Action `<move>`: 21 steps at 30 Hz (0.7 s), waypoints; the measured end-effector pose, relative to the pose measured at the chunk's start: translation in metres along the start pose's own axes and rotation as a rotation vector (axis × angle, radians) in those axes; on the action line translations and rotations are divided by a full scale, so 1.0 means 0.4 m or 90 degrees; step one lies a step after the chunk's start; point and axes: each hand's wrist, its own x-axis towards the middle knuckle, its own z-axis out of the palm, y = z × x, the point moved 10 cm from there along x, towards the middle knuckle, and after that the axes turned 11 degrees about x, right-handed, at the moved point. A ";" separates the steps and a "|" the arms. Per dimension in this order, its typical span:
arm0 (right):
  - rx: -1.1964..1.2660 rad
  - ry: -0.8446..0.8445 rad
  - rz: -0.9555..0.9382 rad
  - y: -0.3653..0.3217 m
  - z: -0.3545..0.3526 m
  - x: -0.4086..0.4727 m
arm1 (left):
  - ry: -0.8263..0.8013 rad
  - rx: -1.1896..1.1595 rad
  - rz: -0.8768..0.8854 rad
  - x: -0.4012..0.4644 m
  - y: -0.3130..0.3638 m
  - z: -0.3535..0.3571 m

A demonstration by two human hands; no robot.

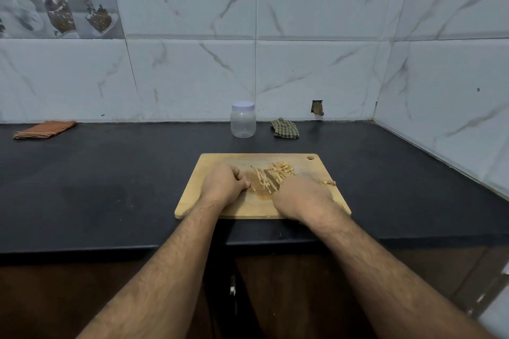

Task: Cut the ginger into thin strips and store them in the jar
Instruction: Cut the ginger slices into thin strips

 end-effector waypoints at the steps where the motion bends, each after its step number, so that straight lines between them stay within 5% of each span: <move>1: 0.011 0.013 0.002 0.008 -0.013 0.002 | 0.010 0.007 0.009 -0.002 0.001 -0.002; 5: 0.015 0.020 -0.011 0.018 -0.030 0.003 | 0.038 -0.010 0.020 -0.013 -0.003 -0.018; 11: -0.003 -0.016 -0.067 -0.033 0.032 -0.031 | 0.120 -0.252 -0.070 -0.030 -0.074 -0.042; 21: -0.042 -0.003 0.014 0.002 -0.003 -0.009 | 0.180 -0.207 -0.054 -0.042 -0.060 -0.052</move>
